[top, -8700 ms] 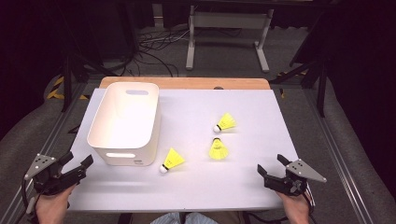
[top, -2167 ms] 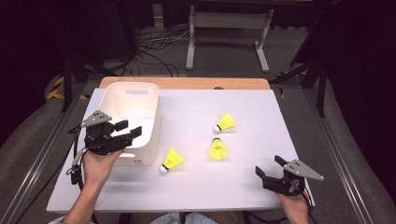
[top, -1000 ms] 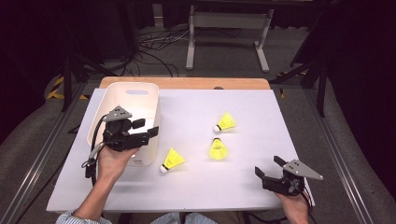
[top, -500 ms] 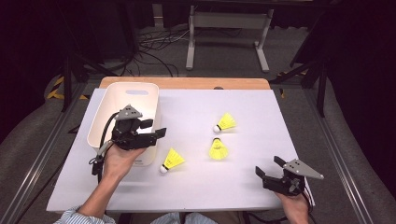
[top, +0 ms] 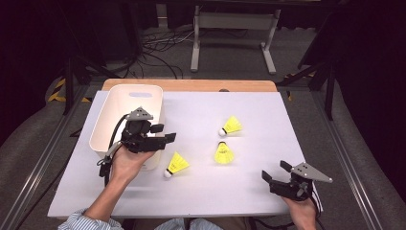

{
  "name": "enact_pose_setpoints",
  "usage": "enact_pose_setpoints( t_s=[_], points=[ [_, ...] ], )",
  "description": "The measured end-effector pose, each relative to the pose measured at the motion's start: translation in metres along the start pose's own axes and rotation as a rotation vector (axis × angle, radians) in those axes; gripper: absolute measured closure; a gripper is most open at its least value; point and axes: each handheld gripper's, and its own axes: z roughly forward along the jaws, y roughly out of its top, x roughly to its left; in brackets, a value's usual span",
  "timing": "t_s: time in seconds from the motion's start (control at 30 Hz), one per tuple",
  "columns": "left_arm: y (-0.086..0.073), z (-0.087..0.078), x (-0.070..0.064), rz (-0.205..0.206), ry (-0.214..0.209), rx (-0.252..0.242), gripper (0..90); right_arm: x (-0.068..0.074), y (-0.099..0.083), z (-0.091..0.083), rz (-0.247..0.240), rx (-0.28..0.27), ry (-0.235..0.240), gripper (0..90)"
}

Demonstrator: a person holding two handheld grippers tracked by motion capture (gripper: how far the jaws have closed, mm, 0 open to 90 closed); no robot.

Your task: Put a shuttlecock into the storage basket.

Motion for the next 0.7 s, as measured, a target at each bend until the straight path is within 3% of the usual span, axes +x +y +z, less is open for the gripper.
enact_pose_setpoints(
  t_s=[0.37,0.47,0.7],
  points=[
    [0.004,0.01,-0.005,0.029,-0.022,0.05,44.2,0.01,0.009,0.004,-0.02,0.039,0.033,21.0],
    [0.005,0.011,-0.006,0.021,-0.026,0.057,44.4,0.014,0.011,0.005,-0.022,0.048,0.052,22.5],
    [0.005,0.014,-0.006,0.023,-0.024,0.072,45.0,0.029,0.018,0.013,-0.074,0.069,0.11,27.5]
  ],
)
